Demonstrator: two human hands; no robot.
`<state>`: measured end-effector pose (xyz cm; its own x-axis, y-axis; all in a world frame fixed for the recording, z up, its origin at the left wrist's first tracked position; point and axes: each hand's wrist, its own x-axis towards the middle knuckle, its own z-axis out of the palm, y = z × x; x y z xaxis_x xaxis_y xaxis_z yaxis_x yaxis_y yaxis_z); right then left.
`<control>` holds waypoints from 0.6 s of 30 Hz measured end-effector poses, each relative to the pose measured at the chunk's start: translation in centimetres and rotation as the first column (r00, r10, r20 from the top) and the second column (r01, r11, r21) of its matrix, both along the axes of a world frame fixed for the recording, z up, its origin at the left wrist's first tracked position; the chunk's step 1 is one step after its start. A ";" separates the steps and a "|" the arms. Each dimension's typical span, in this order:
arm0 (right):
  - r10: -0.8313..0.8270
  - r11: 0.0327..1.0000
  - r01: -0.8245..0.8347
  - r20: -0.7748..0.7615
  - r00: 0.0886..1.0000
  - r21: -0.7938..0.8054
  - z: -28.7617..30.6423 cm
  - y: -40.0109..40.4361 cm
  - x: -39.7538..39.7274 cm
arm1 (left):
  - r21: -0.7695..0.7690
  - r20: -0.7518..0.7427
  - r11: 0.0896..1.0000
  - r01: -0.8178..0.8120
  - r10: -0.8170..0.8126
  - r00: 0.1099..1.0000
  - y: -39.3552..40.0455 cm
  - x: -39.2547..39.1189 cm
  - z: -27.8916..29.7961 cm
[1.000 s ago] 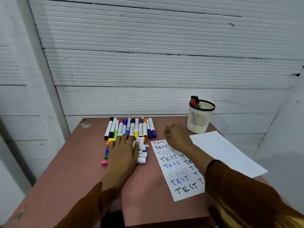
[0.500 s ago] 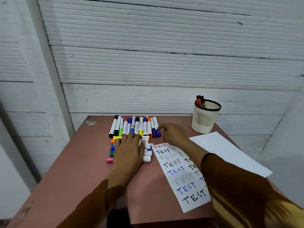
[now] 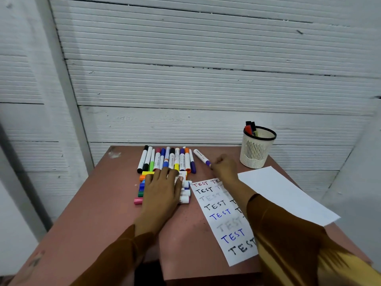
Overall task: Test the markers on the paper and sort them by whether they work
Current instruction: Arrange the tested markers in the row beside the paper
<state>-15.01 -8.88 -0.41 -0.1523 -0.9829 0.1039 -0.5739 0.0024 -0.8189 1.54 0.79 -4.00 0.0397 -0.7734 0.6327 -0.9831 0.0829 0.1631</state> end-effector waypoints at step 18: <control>0.372 0.833 -0.552 0.774 0.512 -0.035 2.3 8.8 -0.2 | -0.083 -0.700 0.947 0.310 -0.277 0.658 1.5 -5.9 5.0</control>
<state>-15.24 -0.11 1.92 0.3964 -0.9179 -0.0183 0.2436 0.1244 -0.9619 -4.34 2.33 0.97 0.2203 -0.8462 0.4852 -0.5098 0.3242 0.7969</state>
